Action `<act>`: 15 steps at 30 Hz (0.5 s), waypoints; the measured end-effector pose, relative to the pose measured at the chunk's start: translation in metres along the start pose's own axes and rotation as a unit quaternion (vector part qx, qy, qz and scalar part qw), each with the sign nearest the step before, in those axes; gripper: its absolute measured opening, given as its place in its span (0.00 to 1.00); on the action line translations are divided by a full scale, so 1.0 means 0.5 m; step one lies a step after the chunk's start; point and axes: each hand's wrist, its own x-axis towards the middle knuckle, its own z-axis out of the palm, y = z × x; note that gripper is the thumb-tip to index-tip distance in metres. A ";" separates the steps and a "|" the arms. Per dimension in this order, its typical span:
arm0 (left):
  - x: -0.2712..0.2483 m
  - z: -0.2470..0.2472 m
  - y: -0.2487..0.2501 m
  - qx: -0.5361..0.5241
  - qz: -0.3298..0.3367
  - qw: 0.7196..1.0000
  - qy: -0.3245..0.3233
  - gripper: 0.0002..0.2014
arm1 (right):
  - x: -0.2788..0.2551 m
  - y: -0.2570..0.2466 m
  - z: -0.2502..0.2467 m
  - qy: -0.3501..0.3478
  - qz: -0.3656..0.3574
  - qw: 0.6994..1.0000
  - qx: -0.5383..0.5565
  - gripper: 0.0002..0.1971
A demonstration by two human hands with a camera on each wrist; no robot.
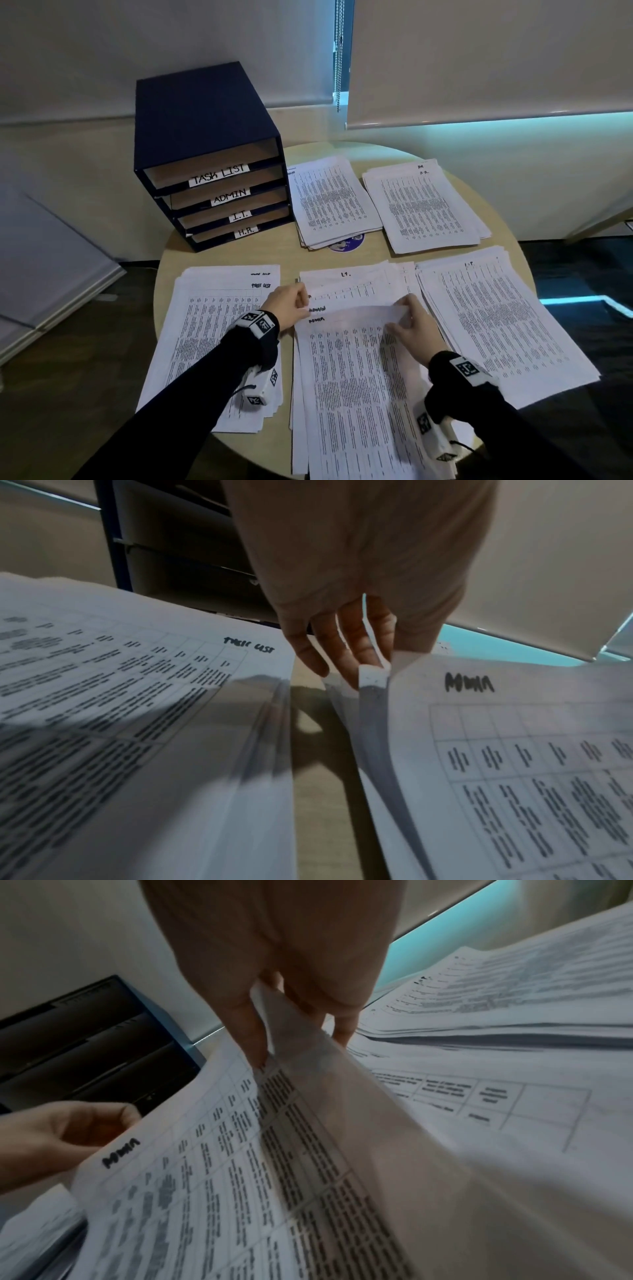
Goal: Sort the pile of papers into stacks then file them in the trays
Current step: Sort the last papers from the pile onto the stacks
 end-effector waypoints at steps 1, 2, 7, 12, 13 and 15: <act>0.001 -0.001 0.002 0.010 0.012 1.000 0.001 0.11 | -0.003 -0.001 0.001 0.011 0.008 1.000 0.009 0.19; 0.001 -0.001 0.005 0.021 0.024 1.000 0.001 0.11 | -0.004 0.000 0.001 0.014 0.012 1.000 0.012 0.25; -0.006 -0.006 0.001 0.015 0.066 0.998 -0.005 0.04 | 0.010 0.022 -0.004 0.028 -0.006 0.990 -0.138 0.10; -0.019 -0.017 -0.007 -0.037 0.077 0.993 -0.084 0.03 | 0.017 0.021 -0.012 0.015 0.005 0.982 -0.187 0.05; -0.019 -0.017 -0.009 -0.038 0.069 0.992 -0.094 0.03 | 0.018 0.016 -0.015 -0.007 0.010 0.985 -0.170 0.08; -0.017 -0.014 -0.010 -0.063 0.031 0.994 -0.081 0.05 | 0.017 0.010 -0.020 -0.042 0.014 0.991 -0.125 0.11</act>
